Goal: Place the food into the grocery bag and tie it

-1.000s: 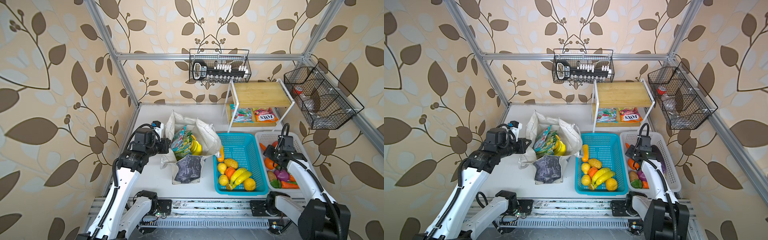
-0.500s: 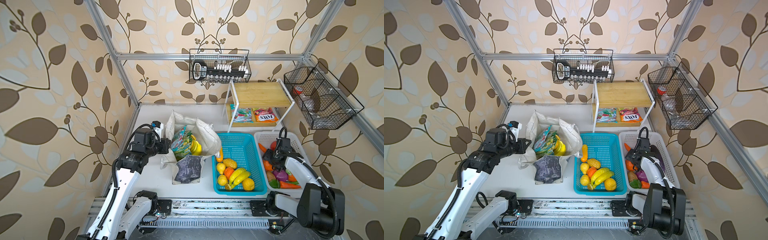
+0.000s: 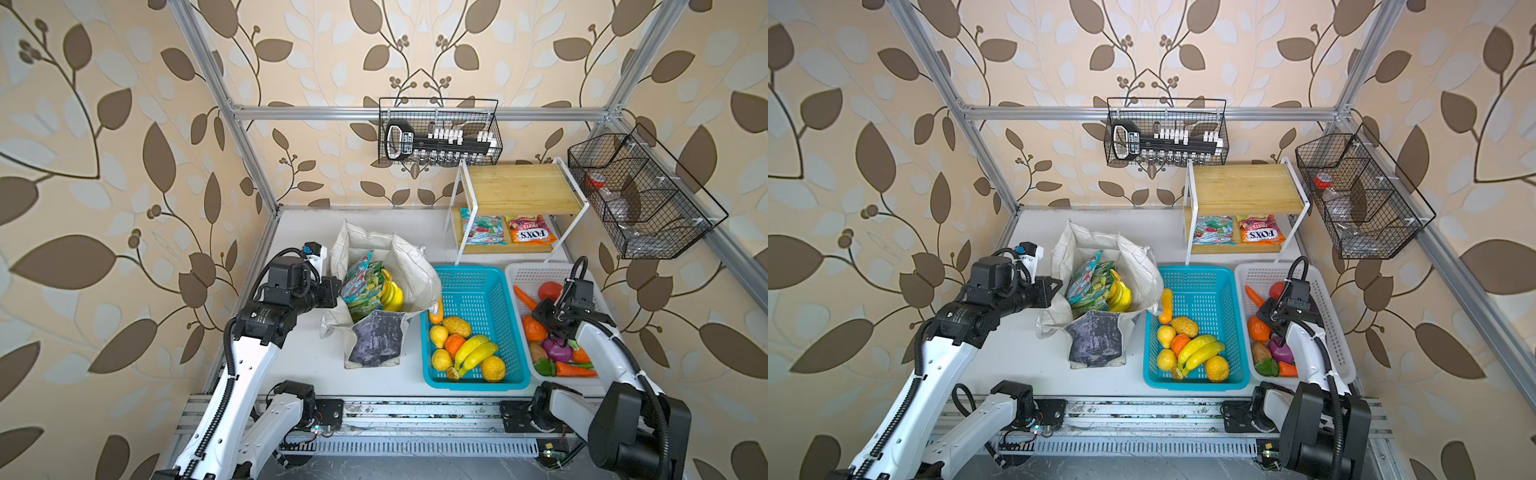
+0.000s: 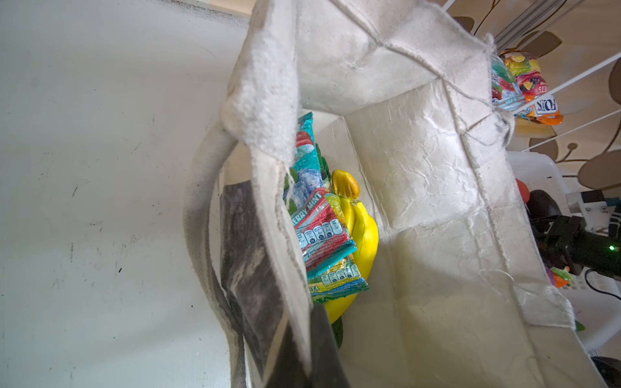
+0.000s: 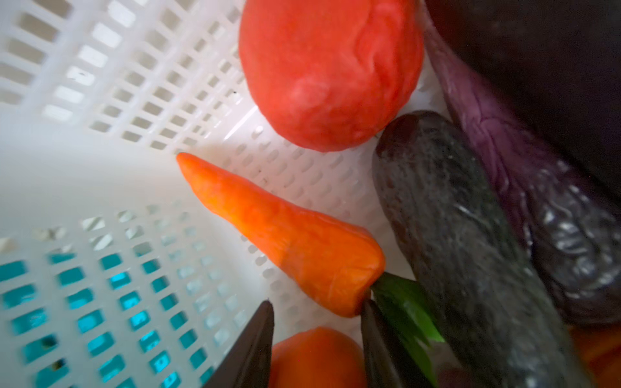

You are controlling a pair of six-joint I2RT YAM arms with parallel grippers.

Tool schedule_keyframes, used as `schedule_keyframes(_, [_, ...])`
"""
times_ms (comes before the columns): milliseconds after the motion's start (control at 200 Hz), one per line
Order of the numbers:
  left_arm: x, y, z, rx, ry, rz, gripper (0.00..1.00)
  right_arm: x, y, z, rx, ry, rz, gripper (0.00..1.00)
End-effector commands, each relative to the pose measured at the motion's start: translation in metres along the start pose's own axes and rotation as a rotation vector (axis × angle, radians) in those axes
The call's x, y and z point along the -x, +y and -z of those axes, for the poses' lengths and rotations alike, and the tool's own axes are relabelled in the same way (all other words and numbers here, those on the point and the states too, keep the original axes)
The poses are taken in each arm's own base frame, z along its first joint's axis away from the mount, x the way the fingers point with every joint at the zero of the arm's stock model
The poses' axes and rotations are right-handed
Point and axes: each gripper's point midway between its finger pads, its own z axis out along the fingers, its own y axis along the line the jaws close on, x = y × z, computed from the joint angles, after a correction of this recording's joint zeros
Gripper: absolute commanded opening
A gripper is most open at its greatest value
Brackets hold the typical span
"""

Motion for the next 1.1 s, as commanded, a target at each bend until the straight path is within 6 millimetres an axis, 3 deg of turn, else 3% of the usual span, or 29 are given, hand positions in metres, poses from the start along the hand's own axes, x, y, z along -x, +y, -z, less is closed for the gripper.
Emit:
schedule_keyframes(0, [0.005, -0.005, 0.005, -0.005, -0.016, -0.04, 0.0, 0.006, 0.018, 0.013, 0.093, -0.005, -0.004, 0.43])
schedule_keyframes(80, [0.004, -0.004, 0.005, 0.0, -0.016, -0.041, 0.0, 0.008, 0.016, 0.015, 0.081, -0.014, 0.005, 0.52])
schedule_keyframes(265, [0.004, -0.004, 0.003, -0.005, -0.01, -0.039, 0.0, -0.013, 0.012, 0.01, 0.032, 0.058, 0.018, 0.72])
schedule_keyframes(380, [0.003, -0.006, 0.002, -0.014, -0.004, -0.037, 0.0, -0.018, 0.01, 0.01, -0.006, 0.057, 0.027, 0.75])
schedule_keyframes(700, [0.004, -0.009, 0.005, -0.027, -0.014, -0.043, 0.0, -0.037, 0.002, -0.026, 0.007, 0.095, -0.003, 0.71])
schedule_keyframes(900, [0.004, -0.009, 0.006, -0.025, -0.018, -0.045, 0.0, -0.035, 0.005, -0.031, 0.071, 0.072, -0.052, 0.72])
schedule_keyframes(1095, [0.004, -0.007, 0.005, -0.014, -0.014, -0.043, 0.0, -0.027, 0.01, -0.024, 0.134, 0.044, -0.077, 0.53])
